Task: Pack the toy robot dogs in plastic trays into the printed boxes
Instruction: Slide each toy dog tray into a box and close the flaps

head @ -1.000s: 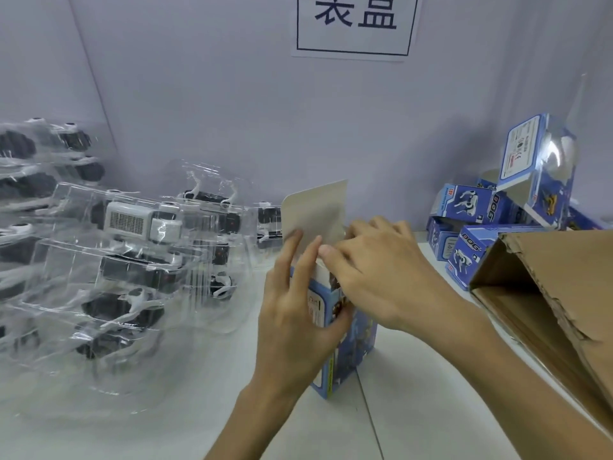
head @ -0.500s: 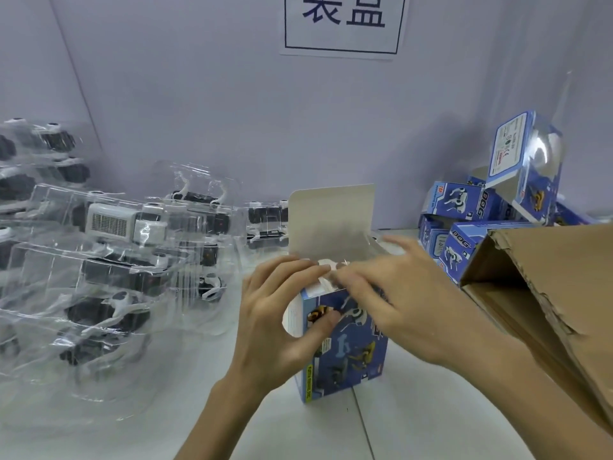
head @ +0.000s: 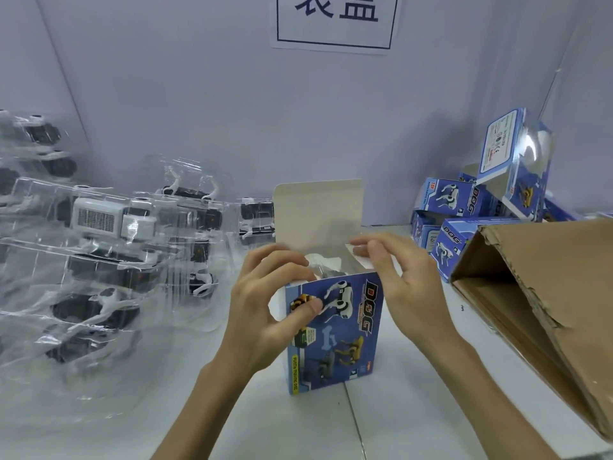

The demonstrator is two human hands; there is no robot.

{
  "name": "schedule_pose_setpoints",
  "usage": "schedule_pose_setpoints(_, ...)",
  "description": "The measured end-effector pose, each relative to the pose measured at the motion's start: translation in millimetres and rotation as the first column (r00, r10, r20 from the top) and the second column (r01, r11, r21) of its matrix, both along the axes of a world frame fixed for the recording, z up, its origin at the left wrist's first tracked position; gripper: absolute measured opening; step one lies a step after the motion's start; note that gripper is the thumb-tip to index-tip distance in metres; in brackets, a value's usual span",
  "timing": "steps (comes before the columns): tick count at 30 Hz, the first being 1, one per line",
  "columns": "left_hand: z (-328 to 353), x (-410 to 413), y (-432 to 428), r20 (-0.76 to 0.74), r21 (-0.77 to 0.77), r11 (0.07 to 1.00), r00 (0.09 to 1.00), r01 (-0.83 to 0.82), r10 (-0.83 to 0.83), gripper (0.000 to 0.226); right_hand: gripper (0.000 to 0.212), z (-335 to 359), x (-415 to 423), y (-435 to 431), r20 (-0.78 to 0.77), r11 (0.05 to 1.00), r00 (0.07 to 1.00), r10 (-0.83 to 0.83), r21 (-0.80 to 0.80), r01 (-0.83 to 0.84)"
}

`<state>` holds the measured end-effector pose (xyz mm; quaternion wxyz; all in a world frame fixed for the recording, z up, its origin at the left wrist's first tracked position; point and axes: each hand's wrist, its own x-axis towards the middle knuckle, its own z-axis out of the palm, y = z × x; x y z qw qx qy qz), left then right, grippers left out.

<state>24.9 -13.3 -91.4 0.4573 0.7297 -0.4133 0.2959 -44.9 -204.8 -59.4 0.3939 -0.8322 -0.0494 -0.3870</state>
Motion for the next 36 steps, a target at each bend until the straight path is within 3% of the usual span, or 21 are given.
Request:
schedule_pose_setpoints(2,1.0,1.9,2.6,-0.059,-0.001,1.0,0.998,0.031,-0.031,0.028,0.012,3.0,6.7,-6.5,-0.021,0.996,0.999,0.032,0.084,-0.03)
schedule_pose_setpoints(7,15.0,11.5,11.7,-0.141,0.072,0.994,0.988,0.078,-0.067,0.026,0.064,5.7,24.1,-11.7,-0.11,0.932,0.969,0.22,0.319,-0.175)
schedule_pose_setpoints(9,18.8,14.2,14.2,-0.116,0.132,0.99,0.993,0.039,-0.023,0.032,0.073,6.2,27.3,-14.5,-0.085,0.892,0.939,0.332,0.351,-0.284)
schedule_pose_setpoints(15,16.8,8.4,19.5,0.087,0.204,0.97,0.989,-0.135,0.119,0.032,0.041,6.8,22.2,-15.9,0.087,0.856,0.921,0.379,0.345,-0.385)
schedule_pose_setpoints(18,19.5,6.9,20.8,0.089,0.214,0.973,0.994,-0.083,0.066,0.036,0.02,2.2,15.4,-21.4,0.024,0.838,0.888,0.46,0.319,-0.443)
schedule_pose_setpoints(22,21.4,13.2,25.4,0.026,0.213,0.977,0.999,0.012,-0.018,0.035,0.017,2.9,10.0,-18.5,-0.052,0.851,0.882,0.468,0.298,-0.433)
schedule_pose_setpoints(25,15.4,12.3,24.7,-0.009,0.137,0.99,0.999,0.042,-0.042,0.043,0.021,7.1,10.2,-8.2,-0.131,0.941,0.932,0.337,0.024,-0.337)
schedule_pose_setpoints(27,7.3,9.1,20.2,0.005,0.053,0.998,0.999,0.032,-0.032,0.043,0.029,11.9,12.5,-2.3,-0.205,0.945,0.934,0.293,-0.085,-0.316)
schedule_pose_setpoints(31,-9.9,-0.8,5.1,0.037,-0.1,0.994,0.998,-0.046,0.05,0.041,0.03,20.6,12.8,1.3,-0.202,0.931,0.936,0.29,-0.169,-0.325)
schedule_pose_setpoints(36,-21.4,-25.5,-22.1,-0.057,-0.295,0.924,0.97,-0.244,0.238,0.046,0.021,22.2,16.4,2.9,-0.326,0.903,0.874,0.361,-0.111,-0.415)
